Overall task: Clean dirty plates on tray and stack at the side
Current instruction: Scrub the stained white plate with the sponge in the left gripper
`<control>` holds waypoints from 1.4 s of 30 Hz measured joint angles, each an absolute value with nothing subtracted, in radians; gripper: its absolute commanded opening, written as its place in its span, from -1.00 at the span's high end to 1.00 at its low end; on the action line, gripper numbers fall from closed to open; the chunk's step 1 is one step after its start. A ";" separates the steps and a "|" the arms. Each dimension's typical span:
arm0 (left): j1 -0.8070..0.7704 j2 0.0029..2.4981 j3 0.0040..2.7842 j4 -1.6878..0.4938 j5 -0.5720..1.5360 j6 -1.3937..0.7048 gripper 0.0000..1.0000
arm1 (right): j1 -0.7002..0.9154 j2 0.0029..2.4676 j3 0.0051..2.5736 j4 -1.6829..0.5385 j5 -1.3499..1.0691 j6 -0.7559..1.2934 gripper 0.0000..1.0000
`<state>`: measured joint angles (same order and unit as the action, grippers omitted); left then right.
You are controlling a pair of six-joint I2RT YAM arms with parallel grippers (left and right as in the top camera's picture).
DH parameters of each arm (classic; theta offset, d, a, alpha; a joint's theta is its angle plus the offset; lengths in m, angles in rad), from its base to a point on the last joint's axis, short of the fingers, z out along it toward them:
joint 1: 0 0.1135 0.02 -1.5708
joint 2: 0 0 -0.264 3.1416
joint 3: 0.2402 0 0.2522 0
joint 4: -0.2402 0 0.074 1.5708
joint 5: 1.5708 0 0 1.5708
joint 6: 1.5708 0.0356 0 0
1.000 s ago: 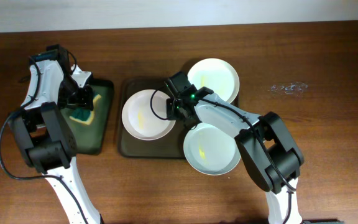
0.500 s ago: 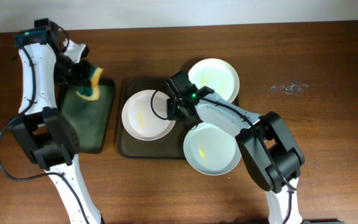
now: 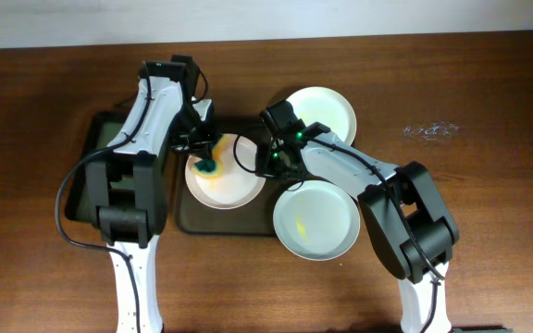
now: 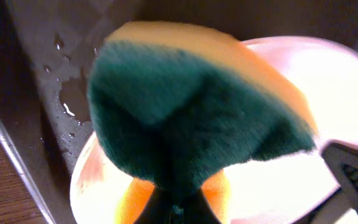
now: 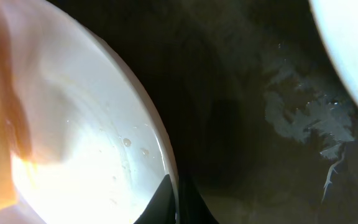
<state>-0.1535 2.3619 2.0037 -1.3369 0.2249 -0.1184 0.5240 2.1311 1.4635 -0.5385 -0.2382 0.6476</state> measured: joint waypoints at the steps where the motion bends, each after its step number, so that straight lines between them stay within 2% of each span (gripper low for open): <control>1: -0.157 2.362 1.986 -1.316 0.218 -0.127 1.00 | 0.524 2.131 1.464 -0.538 -0.238 0.648 0.92; 7: -0.189 2.293 1.813 -1.135 0.188 -0.141 1.00 | 0.524 2.131 1.464 -0.538 -0.238 0.647 0.92; 9: -0.200 2.291 1.809 -1.142 0.202 -0.052 1.00 | 0.524 2.131 1.464 -0.543 -0.237 0.647 0.92; 12: -0.208 2.297 1.804 -1.201 0.348 0.154 1.00 | 0.522 2.131 1.464 -0.548 -0.234 0.647 0.92; 15: -0.187 2.312 1.816 -1.279 0.401 0.226 1.00 | 0.521 2.131 1.464 -0.549 -0.235 0.646 0.92; 18: -0.152 2.318 1.853 -1.347 0.271 0.111 1.00 | 0.521 2.131 1.464 -0.547 -0.238 0.646 0.92; 23: -0.163 2.318 1.863 -1.335 0.135 -0.028 1.00 | 0.522 2.133 1.464 -0.543 -0.249 0.646 0.92; 26: -0.189 2.318 1.863 -1.320 0.160 0.002 1.00 | 0.522 2.133 1.464 -0.543 -0.245 0.647 0.92; 30: -0.197 2.318 1.863 -1.269 0.299 0.086 1.00 | 0.516 2.133 1.464 -0.543 -0.234 0.648 0.92; 34: -0.181 2.319 1.863 -1.114 0.400 0.016 1.00 | 0.514 2.133 1.464 -0.538 -0.226 0.655 0.92; 38: -0.164 2.320 1.867 -1.056 0.337 -0.070 1.00 | 0.514 2.133 1.464 -0.529 -0.226 0.660 0.92; 42: -0.195 2.321 1.924 -1.180 0.152 -0.098 1.00 | 0.514 2.134 1.464 -0.530 -0.227 0.662 0.92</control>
<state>-0.1951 2.3211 1.9240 -1.1797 0.1524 -0.0982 0.5137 2.1338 1.4643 -0.5304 -0.2272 0.6617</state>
